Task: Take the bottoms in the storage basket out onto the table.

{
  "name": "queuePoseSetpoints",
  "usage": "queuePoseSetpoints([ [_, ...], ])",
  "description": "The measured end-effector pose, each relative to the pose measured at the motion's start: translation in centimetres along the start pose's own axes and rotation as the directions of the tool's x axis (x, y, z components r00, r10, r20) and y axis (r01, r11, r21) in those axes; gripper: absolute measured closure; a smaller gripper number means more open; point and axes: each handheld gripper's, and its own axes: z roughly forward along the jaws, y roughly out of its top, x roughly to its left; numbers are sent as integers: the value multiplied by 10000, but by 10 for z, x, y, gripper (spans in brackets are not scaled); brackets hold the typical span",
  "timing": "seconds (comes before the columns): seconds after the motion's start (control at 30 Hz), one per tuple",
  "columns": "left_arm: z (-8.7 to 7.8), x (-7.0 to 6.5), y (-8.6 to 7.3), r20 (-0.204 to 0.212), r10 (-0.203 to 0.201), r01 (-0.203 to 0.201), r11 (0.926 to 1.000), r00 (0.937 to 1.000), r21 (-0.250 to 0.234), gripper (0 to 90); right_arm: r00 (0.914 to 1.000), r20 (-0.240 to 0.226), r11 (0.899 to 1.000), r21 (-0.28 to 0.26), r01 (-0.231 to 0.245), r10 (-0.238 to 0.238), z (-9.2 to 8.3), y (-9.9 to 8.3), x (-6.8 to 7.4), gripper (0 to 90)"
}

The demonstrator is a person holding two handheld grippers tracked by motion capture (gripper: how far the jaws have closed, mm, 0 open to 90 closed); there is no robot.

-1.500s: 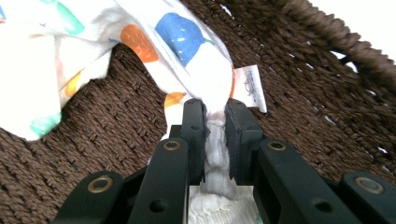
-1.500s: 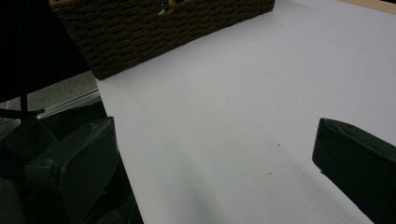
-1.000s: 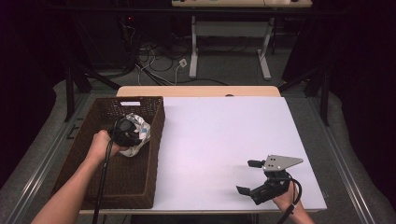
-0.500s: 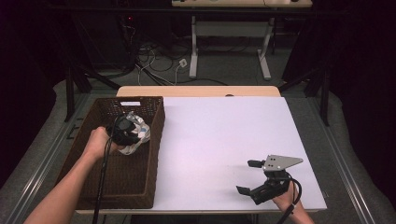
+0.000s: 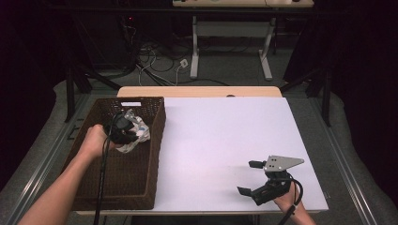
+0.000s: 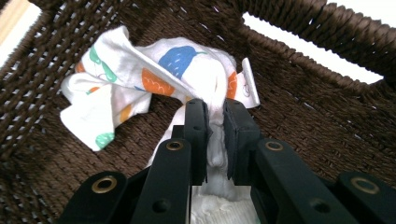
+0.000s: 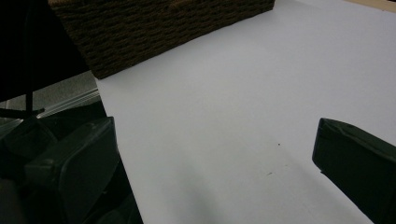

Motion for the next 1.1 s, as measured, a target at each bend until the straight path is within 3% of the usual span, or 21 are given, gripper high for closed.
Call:
queuePoseSetpoints([
  [0.23, -3, 0, 2, -225, 397, -393, 9991, 9990, 187, 811, 10000, -15, 10000, 15, -8, 8, 1, 0, 0, 0],
  [0.57, -16, 3, 11, -403, 512, -515, 9987, 9979, -68, 815, 10000, -27, 10000, 18, -32, 32, 0, 0, -1, 0],
  [1.1, -29, 5, 20, -658, 771, -772, 9970, 9949, 6, 814, 10000, -25, 10000, 34, -52, 52, 1, -1, -1, 0],
])
